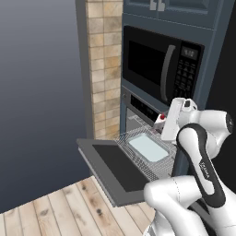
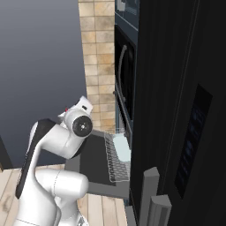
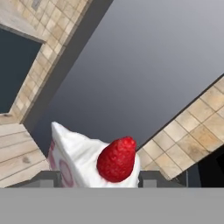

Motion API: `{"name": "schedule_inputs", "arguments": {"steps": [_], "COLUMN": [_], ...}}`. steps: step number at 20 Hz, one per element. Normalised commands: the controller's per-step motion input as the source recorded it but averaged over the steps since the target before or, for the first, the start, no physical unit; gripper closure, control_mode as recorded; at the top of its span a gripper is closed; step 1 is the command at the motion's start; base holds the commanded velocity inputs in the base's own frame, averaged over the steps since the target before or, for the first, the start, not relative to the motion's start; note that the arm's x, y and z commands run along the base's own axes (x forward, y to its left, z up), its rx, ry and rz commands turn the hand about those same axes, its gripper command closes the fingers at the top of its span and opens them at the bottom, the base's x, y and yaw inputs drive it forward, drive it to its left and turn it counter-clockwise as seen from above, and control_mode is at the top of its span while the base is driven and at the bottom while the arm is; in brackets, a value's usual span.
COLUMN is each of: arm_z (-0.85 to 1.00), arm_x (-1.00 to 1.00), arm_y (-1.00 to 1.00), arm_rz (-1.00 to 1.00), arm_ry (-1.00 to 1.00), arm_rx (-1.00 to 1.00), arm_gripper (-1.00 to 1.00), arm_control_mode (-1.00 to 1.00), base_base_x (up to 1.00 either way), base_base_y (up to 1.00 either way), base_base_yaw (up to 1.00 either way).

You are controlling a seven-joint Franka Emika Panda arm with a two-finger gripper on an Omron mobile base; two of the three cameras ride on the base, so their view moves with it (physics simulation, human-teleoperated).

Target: Take the baked cake out of the oven and place it on the plate for cooling. Then close the oven door.

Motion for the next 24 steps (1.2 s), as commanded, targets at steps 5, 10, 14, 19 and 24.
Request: {"name": "schedule_inputs", "arguments": {"steps": [5,10,14,19,24], "arm_z": [0.00,0.00,0.00,0.00,0.00], "arm_x": [-0.02,-0.10,0.00,0.00,0.00], "arm_y": [0.00,-0.01,0.00,0.00,0.00], "arm_rz": [0.00,0.00,0.00,0.00,0.00], "arm_ry": [-0.06,-0.07,0.00,0.00,0.00], "arm_rx": [0.05,0.06,0.00,0.00,0.00], "arm_gripper": [1.00,1.00,1.00,1.00,1.00], "arm_control_mode": [-1.00,1.00,1.00,1.00,1.00], "base_base_x": [0.00,-0.12,-0.43,-0.49,-0.37], "base_base_y": [0.00,-0.05,-0.12,0.00,0.11], "base_base_yaw": [0.00,0.00,0.00,0.00,0.15]}}
